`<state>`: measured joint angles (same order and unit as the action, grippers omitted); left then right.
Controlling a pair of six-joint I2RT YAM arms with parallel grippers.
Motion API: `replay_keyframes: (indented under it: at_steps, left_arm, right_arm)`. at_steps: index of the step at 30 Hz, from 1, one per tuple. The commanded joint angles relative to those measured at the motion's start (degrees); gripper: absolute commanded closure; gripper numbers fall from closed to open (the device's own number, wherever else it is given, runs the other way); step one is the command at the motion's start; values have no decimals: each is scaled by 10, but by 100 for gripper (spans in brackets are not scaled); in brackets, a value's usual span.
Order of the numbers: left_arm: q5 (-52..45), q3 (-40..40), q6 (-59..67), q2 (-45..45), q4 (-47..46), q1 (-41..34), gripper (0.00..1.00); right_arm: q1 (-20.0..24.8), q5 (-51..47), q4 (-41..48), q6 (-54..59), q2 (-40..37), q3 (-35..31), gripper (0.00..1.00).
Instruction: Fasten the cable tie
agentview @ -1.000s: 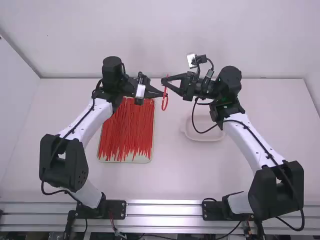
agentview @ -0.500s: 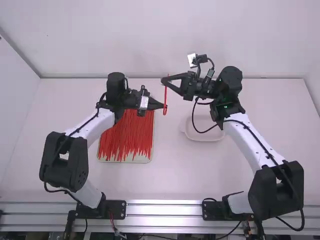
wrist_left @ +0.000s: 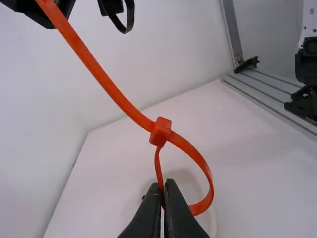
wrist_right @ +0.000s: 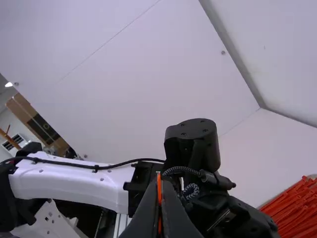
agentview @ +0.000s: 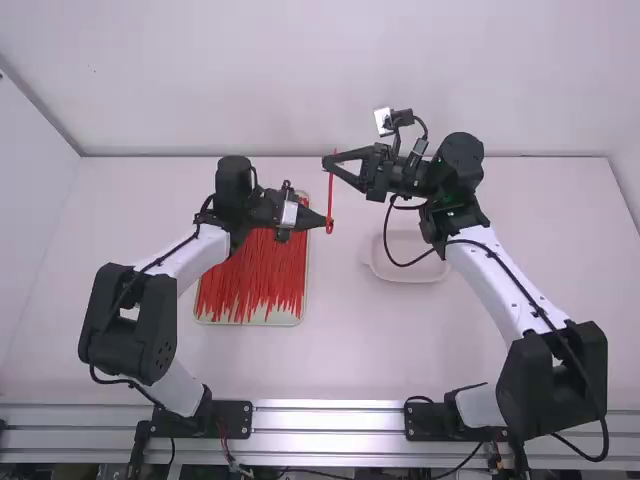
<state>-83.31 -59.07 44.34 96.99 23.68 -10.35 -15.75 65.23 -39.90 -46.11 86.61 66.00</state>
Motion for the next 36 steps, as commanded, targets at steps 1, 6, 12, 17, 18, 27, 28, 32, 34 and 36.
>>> replay_keyframes:
  at_steps: [1, 6, 12, 17, 18, 27, 28, 32, 34, 36]
  left_arm:
    - [8, 21, 0, 3, -2, -5, 98]
    - [-10, 21, 0, 3, 11, -5, 98]
    - [-13, 21, -57, 3, 63, -5, 98]
    - [-13, 21, -73, 3, 74, -5, 98]
    - [-13, 21, -73, 3, 74, -5, 98]
    - [-13, 21, -73, 3, 72, -5, 98]
    - [-13, 21, -73, 3, 73, -5, 98]
    - [-13, 21, -73, 3, 70, -5, 98]
    - [-13, 21, -73, 3, 70, -5, 97]
    - [-13, 21, -73, 3, 68, -5, 98]
  right_arm:
    - [0, -23, -17, -6, -12, 20, 100]
    - [1, -23, -12, -6, -12, 20, 100]
    - [0, -23, -12, -6, -12, 20, 100]
    - [0, -23, -12, -6, -12, 20, 100]
    - [0, -23, -12, -6, -12, 20, 100]
    - [0, -26, -2, -4, -12, 20, 100]
    - [0, -25, 1, -4, -12, 20, 100]
    - [1, -25, 0, -4, -12, 20, 100]
    - [0, -25, 0, -4, -12, 20, 100]
    - [0, -25, 0, -4, -12, 20, 100]
